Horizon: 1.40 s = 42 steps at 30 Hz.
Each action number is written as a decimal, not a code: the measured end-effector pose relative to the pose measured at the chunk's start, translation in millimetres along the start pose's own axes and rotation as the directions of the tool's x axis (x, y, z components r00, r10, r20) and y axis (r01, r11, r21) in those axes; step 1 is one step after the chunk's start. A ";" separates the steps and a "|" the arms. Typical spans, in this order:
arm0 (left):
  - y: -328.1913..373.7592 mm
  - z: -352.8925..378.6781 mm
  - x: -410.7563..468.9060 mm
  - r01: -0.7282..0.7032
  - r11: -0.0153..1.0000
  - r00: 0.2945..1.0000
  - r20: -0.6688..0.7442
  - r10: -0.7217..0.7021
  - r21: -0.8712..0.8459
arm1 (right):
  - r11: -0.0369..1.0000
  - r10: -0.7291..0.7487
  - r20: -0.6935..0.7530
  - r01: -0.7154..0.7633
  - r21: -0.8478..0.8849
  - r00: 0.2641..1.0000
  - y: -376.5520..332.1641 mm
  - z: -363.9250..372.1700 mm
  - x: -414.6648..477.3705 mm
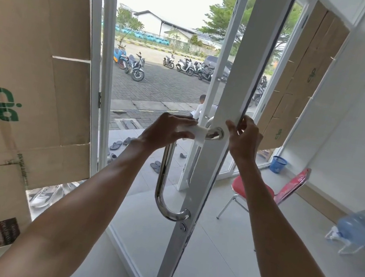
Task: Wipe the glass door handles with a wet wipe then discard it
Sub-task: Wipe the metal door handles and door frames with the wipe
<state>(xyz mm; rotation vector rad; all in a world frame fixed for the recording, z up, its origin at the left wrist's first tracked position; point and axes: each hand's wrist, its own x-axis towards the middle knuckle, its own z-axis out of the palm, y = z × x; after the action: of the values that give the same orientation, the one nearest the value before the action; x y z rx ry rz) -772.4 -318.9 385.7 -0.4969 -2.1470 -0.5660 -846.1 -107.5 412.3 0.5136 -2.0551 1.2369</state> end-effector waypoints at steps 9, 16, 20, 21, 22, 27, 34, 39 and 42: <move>-17.6 4.2 -13.5 0.084 0.996 0.993 -0.087 -0.084 -0.009 | 1.000 0.003 -0.020 -0.003 0.000 1.000 -2.1 0.9 -2.3; -18.0 15.5 -26.1 0.189 0.982 0.954 -0.234 -0.186 -0.012 | 0.999 0.007 -0.032 -0.006 0.043 0.999 0.8 5.7 -5.7; -15.5 25.4 -31.6 0.279 0.960 0.917 -0.299 -0.265 0.004 | 0.999 -0.023 -0.039 0.024 0.039 0.999 2.8 6.8 -5.4; -15.5 27.1 -32.7 0.303 0.953 0.908 -0.311 -0.282 0.020 | 0.999 -0.021 -0.036 0.022 0.033 0.999 3.6 7.3 -4.9; -15.7 28.6 -33.6 0.328 0.944 0.898 -0.320 -0.302 0.032 | 0.999 -0.014 -0.030 0.015 0.029 0.999 5.4 8.5 -4.2; -14.6 37.2 -37.4 0.442 0.897 0.843 -0.353 -0.407 0.021 | 0.999 -0.003 -0.020 0.004 0.038 1.000 8.8 11.2 -3.4; -13.7 54.8 -53.7 0.596 0.794 0.734 -0.321 -0.598 -0.115 | 0.998 0.030 -0.030 -0.029 0.047 0.999 6.5 12.0 -4.5; -15.1 68.1 -76.5 0.644 0.754 0.697 -0.306 -0.648 -0.129 | 0.998 0.049 -0.023 -0.048 0.027 0.999 5.0 12.2 -6.9; -13.7 70.1 -82.0 0.671 0.732 0.680 -0.292 -0.672 -0.122 | 0.998 0.055 -0.021 -0.055 0.026 0.998 1.4 11.6 -9.3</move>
<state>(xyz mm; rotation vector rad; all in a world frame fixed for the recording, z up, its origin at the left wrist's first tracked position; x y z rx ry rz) -777.2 -303.7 278.1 0.4151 -1.9627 -0.9808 -844.5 -117.2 400.9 0.4565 -2.0502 1.2970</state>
